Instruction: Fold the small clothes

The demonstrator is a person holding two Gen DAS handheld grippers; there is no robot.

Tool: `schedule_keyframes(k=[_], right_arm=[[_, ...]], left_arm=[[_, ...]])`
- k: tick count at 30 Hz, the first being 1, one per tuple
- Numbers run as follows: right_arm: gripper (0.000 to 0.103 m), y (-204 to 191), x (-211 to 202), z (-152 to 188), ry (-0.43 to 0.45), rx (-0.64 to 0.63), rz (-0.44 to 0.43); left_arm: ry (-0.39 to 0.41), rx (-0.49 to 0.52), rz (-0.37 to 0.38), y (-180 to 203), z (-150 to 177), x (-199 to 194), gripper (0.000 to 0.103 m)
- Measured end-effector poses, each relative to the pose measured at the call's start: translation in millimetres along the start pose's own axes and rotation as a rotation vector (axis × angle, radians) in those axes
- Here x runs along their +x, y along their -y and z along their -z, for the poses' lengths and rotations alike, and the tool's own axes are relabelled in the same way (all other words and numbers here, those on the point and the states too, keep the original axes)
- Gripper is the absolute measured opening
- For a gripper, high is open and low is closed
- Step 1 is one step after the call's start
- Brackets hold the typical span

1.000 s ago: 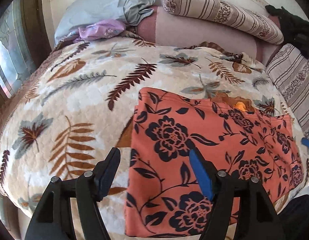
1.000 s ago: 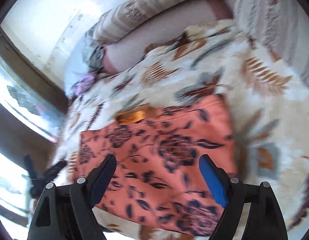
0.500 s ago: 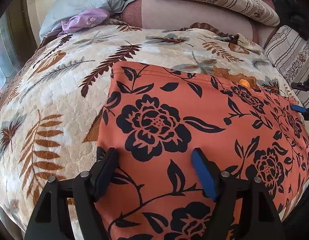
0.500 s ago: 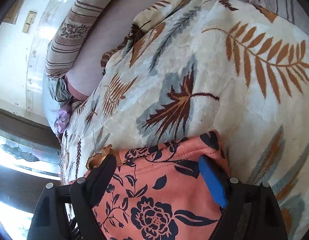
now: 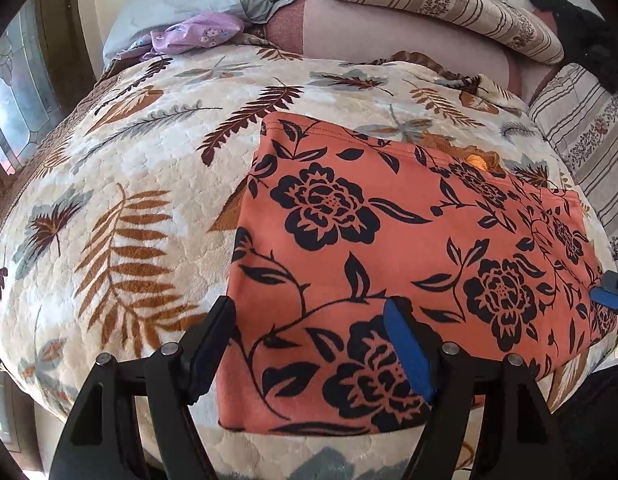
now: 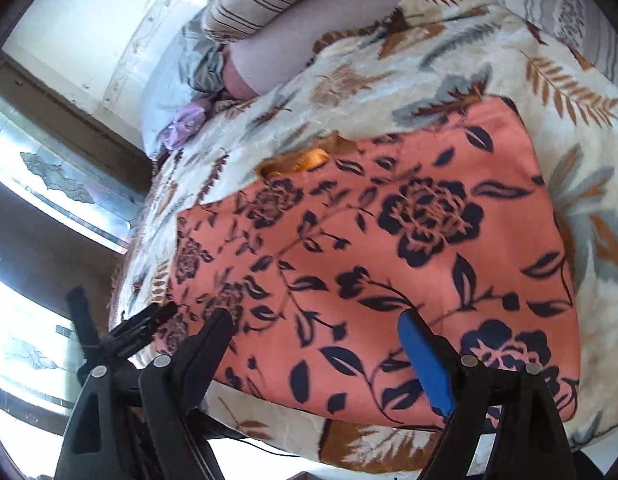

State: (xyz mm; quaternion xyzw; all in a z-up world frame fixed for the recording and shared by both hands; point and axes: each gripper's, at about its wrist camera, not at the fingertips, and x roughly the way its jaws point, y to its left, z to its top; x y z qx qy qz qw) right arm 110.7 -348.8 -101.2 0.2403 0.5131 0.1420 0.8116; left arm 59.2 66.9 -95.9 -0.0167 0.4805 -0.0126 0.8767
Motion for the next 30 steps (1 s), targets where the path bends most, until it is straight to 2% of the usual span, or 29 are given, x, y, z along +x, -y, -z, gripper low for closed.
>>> schedule_keyframes(k=[1, 3, 5, 9, 15, 26, 30], right_arm=[[0.087, 16, 2, 1, -0.004, 0.062, 0.041], [0.087, 32, -9, 3, 0.035, 0.155, -0.025], [0.087, 26, -25, 5, 0.074, 0.133, -0.013], [0.087, 13, -39, 11, 0.082, 0.044, -0.024], [0.087, 25, -40, 15, 0.088, 0.117, -0.022], [0.087, 21, -35, 2, 0.089, 0.069, -0.041], [0.087, 40, -14, -12, 0.058, 0.086, -0.022]], left_arm=[[-0.005, 0.0, -0.004, -2, 3, -3, 0.077], [-0.009, -0.006, -0.01, -6, 10, -9, 0.077], [0.0, -0.023, -0.02, -12, 14, -15, 0.077], [-0.002, -0.048, -0.027, -18, 18, -21, 0.077], [0.02, -0.025, -0.039, -15, 18, -31, 0.077], [0.011, 0.002, -0.065, -7, 11, -23, 0.077], [0.0, -0.002, -0.056, -6, 10, -12, 0.077]])
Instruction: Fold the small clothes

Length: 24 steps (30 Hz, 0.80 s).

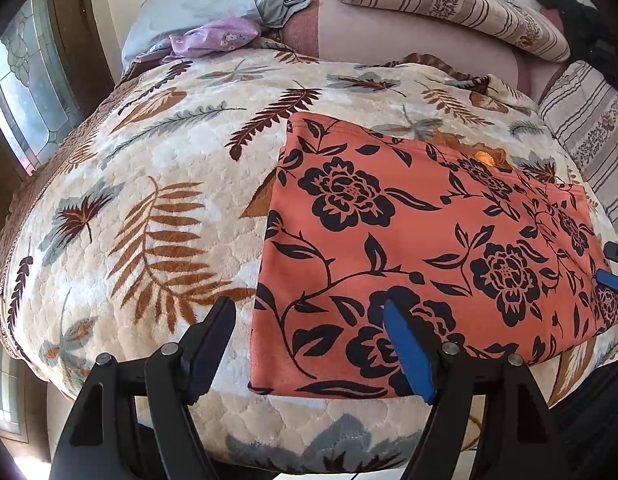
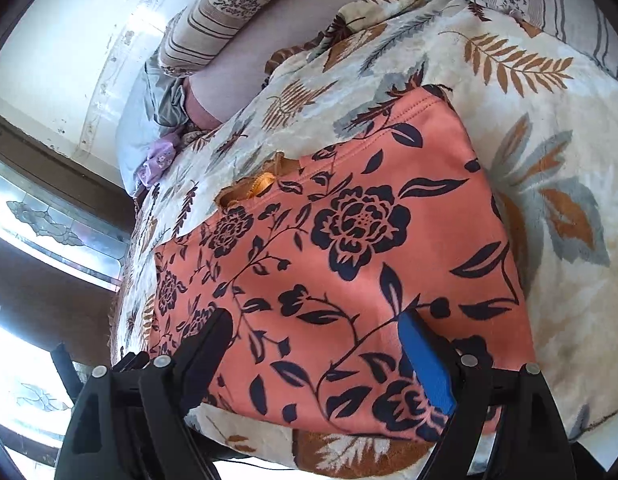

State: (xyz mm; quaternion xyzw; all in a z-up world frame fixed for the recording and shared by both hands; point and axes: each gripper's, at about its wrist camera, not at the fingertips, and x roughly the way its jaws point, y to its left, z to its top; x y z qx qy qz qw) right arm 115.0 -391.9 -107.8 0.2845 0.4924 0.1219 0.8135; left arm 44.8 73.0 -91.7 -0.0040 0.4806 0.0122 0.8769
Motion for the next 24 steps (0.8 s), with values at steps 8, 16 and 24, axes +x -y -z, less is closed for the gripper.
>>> schedule_keyframes(k=[8, 16, 24], right_arm=[[0.087, 4, -40, 14, 0.117, 0.054, 0.027], [0.087, 17, -37, 98, 0.027, 0.205, -0.104], [0.087, 66, -27, 82, 0.167, 0.484, -0.16]], left_arm=[[-0.06, -0.006, -0.01, -1, 8, 18, 0.08], [0.033, 0.022, 0.042, 31, -7, -10, 0.08], [0.057, 0.109, 0.066, 85, -17, -17, 0.08]])
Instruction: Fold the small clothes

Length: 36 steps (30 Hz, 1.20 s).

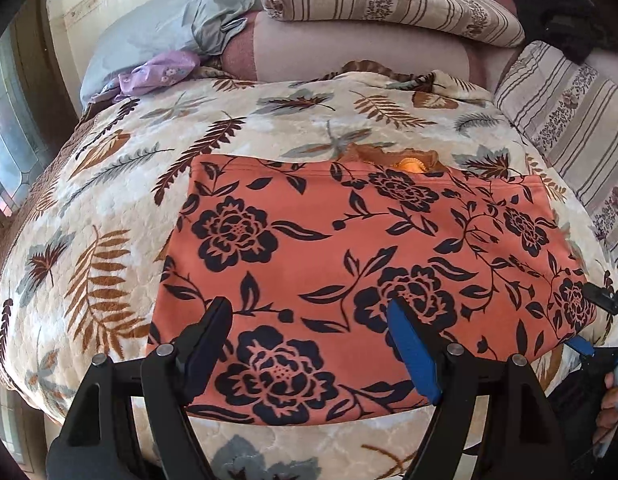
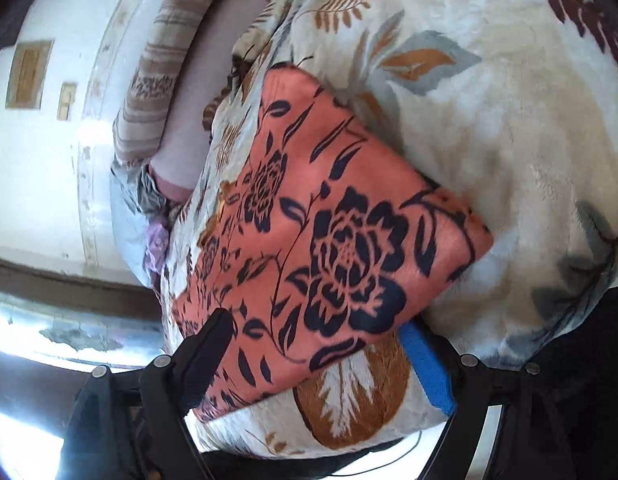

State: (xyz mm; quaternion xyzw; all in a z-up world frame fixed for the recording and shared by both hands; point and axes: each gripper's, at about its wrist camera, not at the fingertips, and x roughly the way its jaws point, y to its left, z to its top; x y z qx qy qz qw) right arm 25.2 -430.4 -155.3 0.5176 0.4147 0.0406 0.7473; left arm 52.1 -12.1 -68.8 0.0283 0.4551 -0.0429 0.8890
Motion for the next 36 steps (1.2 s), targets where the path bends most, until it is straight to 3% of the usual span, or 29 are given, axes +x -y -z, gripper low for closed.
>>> schedule_keyframes(k=[8, 21, 23, 24, 25, 28, 31, 33, 35, 36], right_arm=[[0.087, 1, -7, -20, 0.047, 0.026, -0.021], [0.087, -1, -5, -20, 0.046, -0.021, -0.01], [0.077, -6, -3, -19, 0.044, -0.057, 0.033], [0.056, -9, -2, -20, 0.038, -0.081, 0.066], [0.025, -11, 1, -20, 0.023, -0.106, 0.108], [0.017, -26, 0, -18, 0.03, -0.199, 0.202], [0.017, -47, -13, -10, 0.088, -0.324, 0.288], [0.02, -39, -13, -13, 0.067, -0.301, 0.302], [0.037, -18, -13, -18, 0.023, -0.223, 0.303], [0.055, -12, -18, -20, 0.019, -0.196, 0.271]], left_arm=[[-0.028, 0.027, 0.005, 20, 1, 12, 0.08], [-0.046, 0.034, -0.001, 24, 1, 22, 0.08], [-0.052, 0.039, 0.004, 25, 3, 28, 0.08], [-0.065, 0.046, 0.003, 26, 6, 36, 0.081], [-0.098, 0.055, -0.01, 27, 10, 48, 0.082], [-0.073, 0.066, -0.019, 26, 15, 51, 0.087], [-0.082, 0.053, -0.03, 25, 8, 39, 0.087], [-0.025, 0.033, -0.013, 27, -1, 24, 0.087], [0.026, 0.026, 0.025, 35, -9, 12, 0.087], [0.047, 0.033, 0.047, 41, -12, 9, 0.087]])
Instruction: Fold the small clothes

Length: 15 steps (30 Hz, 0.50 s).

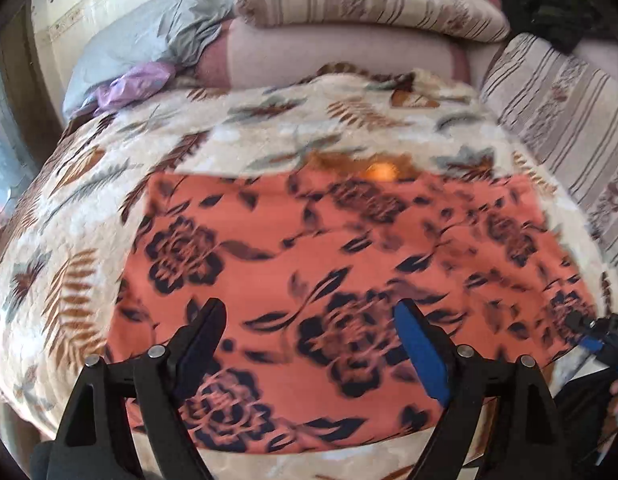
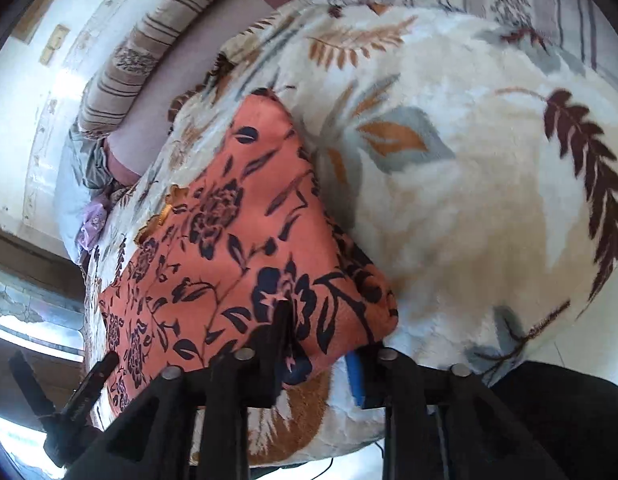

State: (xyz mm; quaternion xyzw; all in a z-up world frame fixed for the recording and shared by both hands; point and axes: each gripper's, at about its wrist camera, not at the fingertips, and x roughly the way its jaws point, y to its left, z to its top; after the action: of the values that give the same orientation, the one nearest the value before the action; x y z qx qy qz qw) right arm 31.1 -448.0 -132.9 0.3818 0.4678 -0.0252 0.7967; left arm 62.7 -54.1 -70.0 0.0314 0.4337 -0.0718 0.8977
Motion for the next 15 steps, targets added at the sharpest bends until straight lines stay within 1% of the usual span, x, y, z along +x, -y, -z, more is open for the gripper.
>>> schedule_keyframes(k=[1, 2, 3, 5, 6, 7, 9, 11, 13, 15], right_arm=[[0.068, 6, -8, -1, 0.009, 0.022, -0.032], [0.069, 9, -18, -3, 0.034, 0.023, -0.032], [0.069, 10, -29, -7, 0.068, 0.009, -0.034], [0.07, 8, -45, -22, 0.116, -0.021, -0.063], [0.072, 6, -46, -32, 0.119, -0.043, -0.091], [0.073, 1, -45, -42, 0.108, -0.066, -0.111], [0.073, -9, -36, -68, 0.093, -0.134, -0.123], [0.073, -24, -16, -98, 0.063, -0.202, -0.137], [0.073, -41, 10, -126, 0.034, -0.254, -0.107], [0.073, -52, 45, -151, -0.034, -0.29, -0.06]], left_arm=[[0.014, 0.019, 0.013, 7, -1, 2, 0.087], [0.006, 0.047, 0.01, 14, -1, 9, 0.087], [-0.028, 0.082, -0.005, 22, 1, 23, 0.087], [-0.154, 0.141, -0.053, 34, 12, 60, 0.088], [-0.107, 0.112, -0.055, 32, 16, 59, 0.09], [-0.093, 0.092, -0.055, 31, 16, 57, 0.09], [-0.106, 0.092, -0.054, 30, 14, 57, 0.09], [-0.115, 0.104, -0.049, 29, 12, 57, 0.09], [-0.116, 0.115, -0.048, 28, 10, 59, 0.091], [-0.11, 0.111, -0.049, 28, 13, 59, 0.092]])
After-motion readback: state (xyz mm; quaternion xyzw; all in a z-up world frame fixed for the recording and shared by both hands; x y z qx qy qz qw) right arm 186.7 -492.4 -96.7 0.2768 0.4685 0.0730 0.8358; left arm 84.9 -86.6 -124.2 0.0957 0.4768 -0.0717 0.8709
